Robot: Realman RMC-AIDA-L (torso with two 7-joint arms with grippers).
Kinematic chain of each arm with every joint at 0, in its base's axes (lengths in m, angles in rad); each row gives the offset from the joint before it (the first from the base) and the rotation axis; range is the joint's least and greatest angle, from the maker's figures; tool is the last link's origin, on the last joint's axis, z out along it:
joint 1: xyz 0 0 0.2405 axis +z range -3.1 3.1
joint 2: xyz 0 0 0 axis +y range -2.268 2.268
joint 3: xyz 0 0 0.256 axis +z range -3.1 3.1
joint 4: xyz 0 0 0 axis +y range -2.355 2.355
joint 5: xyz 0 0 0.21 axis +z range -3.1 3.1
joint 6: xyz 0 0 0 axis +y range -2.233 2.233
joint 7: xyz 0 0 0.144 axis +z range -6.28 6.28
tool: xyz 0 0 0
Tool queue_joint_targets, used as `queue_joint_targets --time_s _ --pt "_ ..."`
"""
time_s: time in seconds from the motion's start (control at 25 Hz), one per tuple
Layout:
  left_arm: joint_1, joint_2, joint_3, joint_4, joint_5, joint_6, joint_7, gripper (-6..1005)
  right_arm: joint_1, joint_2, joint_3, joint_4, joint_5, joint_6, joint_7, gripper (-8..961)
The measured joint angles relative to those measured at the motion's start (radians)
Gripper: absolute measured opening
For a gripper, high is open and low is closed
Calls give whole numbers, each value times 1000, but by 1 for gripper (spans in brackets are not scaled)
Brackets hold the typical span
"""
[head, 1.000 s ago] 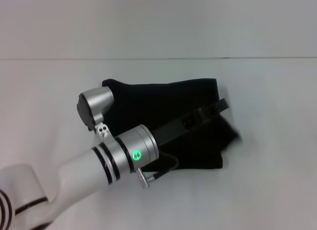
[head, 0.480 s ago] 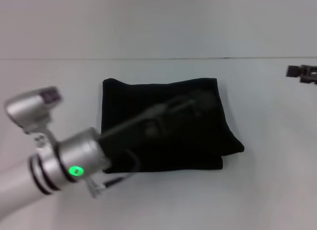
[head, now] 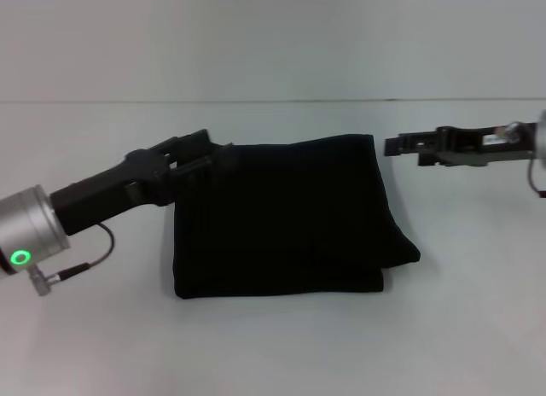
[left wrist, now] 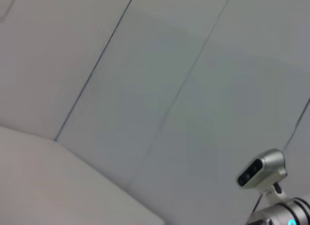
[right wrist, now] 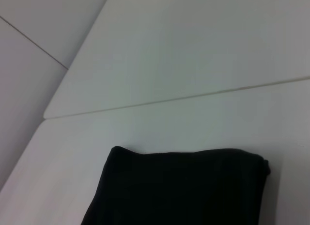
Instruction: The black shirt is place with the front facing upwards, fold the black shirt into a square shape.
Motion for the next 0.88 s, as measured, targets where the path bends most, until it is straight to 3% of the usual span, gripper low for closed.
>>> queue_joint_targets --time_s 0.16,0.36,0.8,0.88 --pt "21 6 17 30 4 -2 44 820 23 31 -43 19 -2 73 8 885" --pt "51 7 57 52 12 0 113 816 32 54 -95 34 -6 160 36 879" --pt "68 9 80 60 20 -14 157 809 46 101 -116 71 -4 247 40 550" --pt "68 11 80 60 20 -19 155 809 46 107 -115 71 -2 261 40 453"
